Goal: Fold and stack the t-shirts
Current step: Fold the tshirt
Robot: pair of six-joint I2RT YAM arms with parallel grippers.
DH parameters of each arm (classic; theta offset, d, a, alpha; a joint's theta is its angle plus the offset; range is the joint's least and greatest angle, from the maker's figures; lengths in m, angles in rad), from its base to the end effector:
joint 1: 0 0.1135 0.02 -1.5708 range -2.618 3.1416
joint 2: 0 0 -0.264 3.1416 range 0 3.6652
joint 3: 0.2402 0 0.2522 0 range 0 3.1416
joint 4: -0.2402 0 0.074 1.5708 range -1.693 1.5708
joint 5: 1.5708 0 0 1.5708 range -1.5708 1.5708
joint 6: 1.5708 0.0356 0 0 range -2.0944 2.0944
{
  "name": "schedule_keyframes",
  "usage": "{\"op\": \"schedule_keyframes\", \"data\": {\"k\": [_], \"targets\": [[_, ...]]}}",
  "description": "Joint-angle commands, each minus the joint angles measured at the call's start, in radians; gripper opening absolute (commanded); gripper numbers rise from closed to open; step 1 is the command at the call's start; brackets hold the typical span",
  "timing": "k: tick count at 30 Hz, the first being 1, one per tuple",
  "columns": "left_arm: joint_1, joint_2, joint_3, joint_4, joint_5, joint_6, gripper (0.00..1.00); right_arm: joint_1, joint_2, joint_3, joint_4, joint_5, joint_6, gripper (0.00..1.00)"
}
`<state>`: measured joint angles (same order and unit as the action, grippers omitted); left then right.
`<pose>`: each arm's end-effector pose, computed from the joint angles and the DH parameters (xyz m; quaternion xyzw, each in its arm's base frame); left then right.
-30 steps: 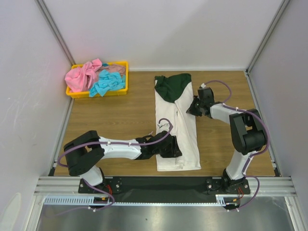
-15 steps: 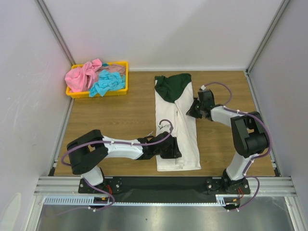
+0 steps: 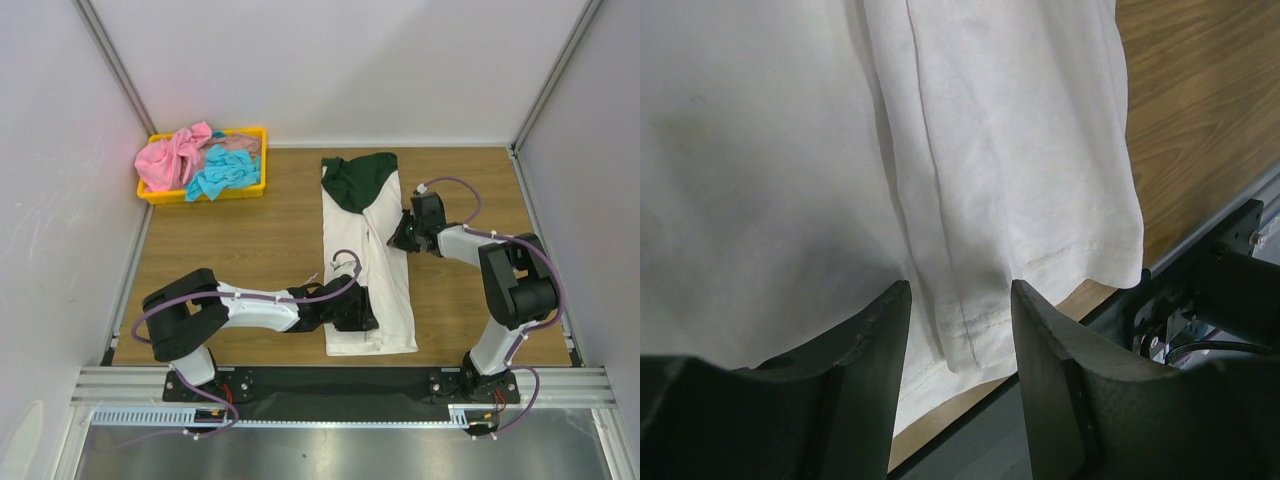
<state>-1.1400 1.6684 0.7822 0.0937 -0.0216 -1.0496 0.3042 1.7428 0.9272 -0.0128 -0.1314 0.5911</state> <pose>0.1360 -0.2941 0.1464 0.0377 0.9244 -0.3326 0.1827 0.3332 0.1095 0.1558 0.1094 0.9237 0.2118 0.2998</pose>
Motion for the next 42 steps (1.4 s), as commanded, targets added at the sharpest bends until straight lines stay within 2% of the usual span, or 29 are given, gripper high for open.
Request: {"op": "schedule_keyframes", "data": {"k": [1, 22, 23, 24, 28, 30, 31, 33, 42], "targets": [[-0.009, 0.005, 0.037, 0.031, 0.009, -0.015, 0.5, 0.007, 0.012, -0.007, 0.042, 0.015, -0.001, 0.0], [-0.009, 0.034, 0.049, 0.024, 0.014, -0.032, 0.47, 0.004, 0.035, -0.019, 0.039, 0.042, -0.01, 0.0], [-0.009, 0.033, 0.046, 0.029, 0.014, -0.035, 0.42, 0.006, 0.035, -0.022, 0.042, 0.042, -0.008, 0.0], [-0.009, 0.033, 0.046, 0.029, 0.014, -0.036, 0.42, 0.006, 0.035, -0.024, 0.042, 0.041, -0.008, 0.0], [-0.007, 0.025, 0.042, 0.021, 0.011, -0.039, 0.21, 0.004, 0.032, -0.024, 0.039, 0.042, -0.008, 0.0], [-0.009, 0.016, 0.037, 0.014, 0.002, -0.043, 0.15, 0.003, 0.034, -0.024, 0.04, 0.042, -0.008, 0.0], [-0.009, 0.01, 0.035, 0.011, -0.003, -0.043, 0.07, 0.003, 0.032, -0.021, 0.039, 0.042, -0.008, 0.0], [-0.009, -0.004, 0.034, -0.002, -0.014, -0.041, 0.01, 0.004, 0.034, -0.021, 0.039, 0.041, -0.008, 0.0], [-0.012, -0.078, -0.006, -0.032, -0.032, -0.044, 0.0, 0.004, 0.037, -0.019, 0.039, 0.047, -0.005, 0.0]]}}
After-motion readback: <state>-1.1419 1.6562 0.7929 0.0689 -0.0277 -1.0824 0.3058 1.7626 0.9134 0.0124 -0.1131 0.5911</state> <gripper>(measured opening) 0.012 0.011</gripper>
